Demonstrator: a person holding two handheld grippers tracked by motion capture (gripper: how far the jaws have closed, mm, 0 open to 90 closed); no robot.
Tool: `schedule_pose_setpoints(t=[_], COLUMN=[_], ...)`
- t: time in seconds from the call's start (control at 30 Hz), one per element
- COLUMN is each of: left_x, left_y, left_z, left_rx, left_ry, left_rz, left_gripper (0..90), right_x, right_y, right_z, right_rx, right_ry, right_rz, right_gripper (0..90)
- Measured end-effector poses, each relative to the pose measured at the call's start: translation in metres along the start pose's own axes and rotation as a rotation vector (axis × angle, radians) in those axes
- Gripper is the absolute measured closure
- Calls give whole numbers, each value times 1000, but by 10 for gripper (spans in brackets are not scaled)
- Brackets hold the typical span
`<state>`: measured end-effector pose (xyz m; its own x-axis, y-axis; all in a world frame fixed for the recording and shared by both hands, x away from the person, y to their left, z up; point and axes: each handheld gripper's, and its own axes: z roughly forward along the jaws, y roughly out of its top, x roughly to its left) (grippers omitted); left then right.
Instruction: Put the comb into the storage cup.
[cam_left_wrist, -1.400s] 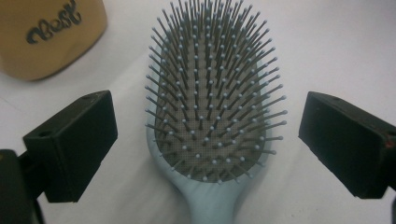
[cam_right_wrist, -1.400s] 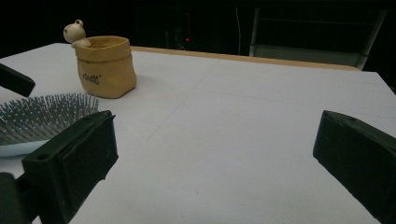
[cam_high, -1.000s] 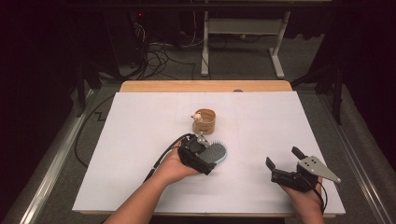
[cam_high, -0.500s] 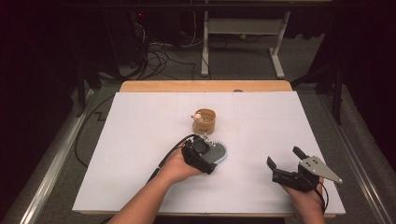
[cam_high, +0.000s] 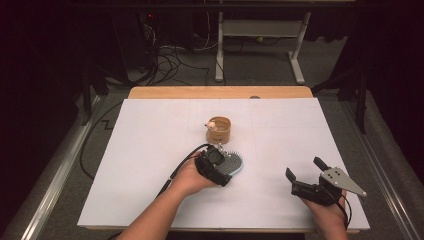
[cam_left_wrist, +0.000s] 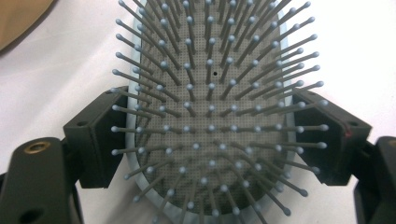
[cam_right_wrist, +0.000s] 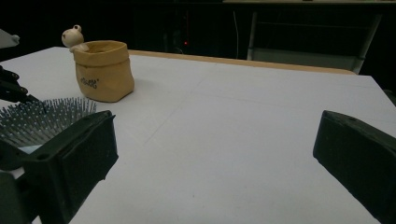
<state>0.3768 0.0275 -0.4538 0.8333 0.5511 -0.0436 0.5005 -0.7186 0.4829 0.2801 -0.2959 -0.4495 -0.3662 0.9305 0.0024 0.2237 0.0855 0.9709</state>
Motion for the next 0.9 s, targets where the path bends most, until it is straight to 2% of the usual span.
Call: schedule_pose_setpoints(t=[0.9], left_x=[-1], left_y=[2], left_z=[0], left_rx=[17], left_ry=[7], left_rz=[-4], left_gripper=[200], right_x=[-1], right_y=[0], right_z=[0], right_rx=[0], right_ry=[-4], right_rz=[6], right_gripper=[6])
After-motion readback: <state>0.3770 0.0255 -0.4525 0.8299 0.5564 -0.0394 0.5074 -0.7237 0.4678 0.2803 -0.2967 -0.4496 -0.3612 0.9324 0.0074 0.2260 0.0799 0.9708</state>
